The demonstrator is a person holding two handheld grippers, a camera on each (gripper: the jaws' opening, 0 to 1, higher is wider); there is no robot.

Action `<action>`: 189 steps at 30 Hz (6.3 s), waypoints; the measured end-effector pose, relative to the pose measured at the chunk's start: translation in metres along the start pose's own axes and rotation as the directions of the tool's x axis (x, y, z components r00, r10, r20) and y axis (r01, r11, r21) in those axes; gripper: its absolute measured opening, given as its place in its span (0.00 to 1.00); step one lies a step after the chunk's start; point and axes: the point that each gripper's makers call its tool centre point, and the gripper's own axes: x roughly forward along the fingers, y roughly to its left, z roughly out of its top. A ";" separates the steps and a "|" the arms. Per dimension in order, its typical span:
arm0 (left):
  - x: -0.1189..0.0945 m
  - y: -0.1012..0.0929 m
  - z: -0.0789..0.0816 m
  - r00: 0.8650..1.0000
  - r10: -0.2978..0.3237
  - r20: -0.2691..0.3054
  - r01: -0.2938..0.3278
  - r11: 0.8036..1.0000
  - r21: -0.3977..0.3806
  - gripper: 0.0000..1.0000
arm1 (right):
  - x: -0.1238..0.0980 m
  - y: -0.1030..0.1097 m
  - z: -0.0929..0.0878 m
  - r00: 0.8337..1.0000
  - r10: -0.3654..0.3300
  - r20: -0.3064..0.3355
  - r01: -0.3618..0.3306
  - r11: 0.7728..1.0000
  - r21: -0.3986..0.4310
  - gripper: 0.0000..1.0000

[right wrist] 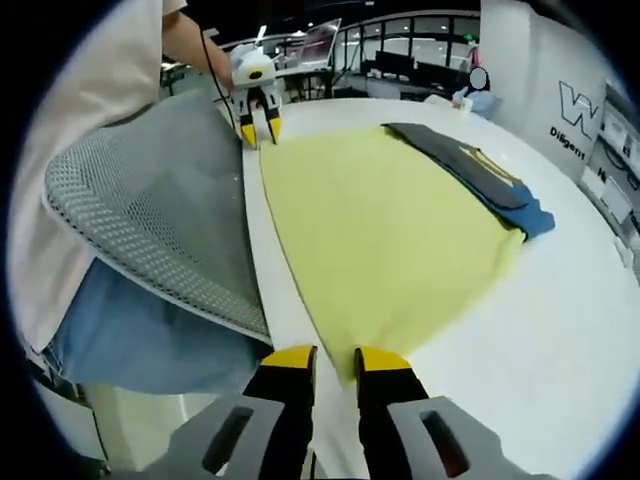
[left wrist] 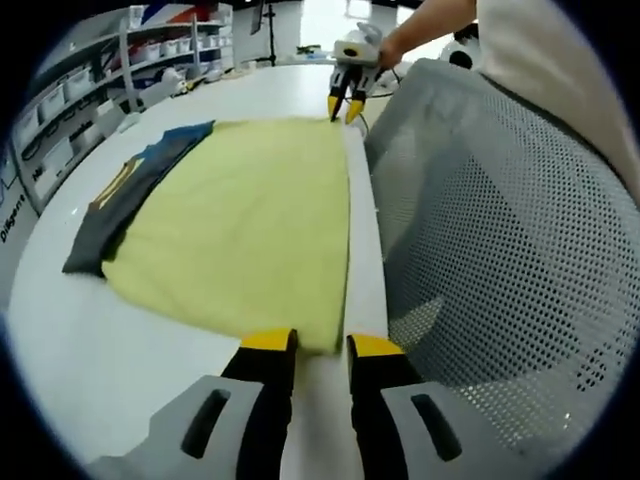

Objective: Fold the garment on the visible template until the final outline fits inside the template.

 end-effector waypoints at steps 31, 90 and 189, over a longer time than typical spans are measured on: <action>-0.005 0.009 0.001 1.000 0.019 -0.003 -0.019 1.000 -0.022 0.02 | -0.006 -0.013 -0.003 0.995 0.018 -0.099 -0.037 0.979 -0.199 0.00; -0.080 0.347 0.101 0.942 0.323 0.086 -0.283 0.907 -0.311 0.03 | -0.007 -0.322 0.172 0.993 -0.116 0.030 0.116 0.993 -0.016 0.00; 0.008 0.229 0.025 0.907 0.419 0.046 -0.282 0.684 -0.673 0.11 | 0.051 -0.217 0.079 0.957 -0.204 0.205 0.093 0.888 0.451 0.07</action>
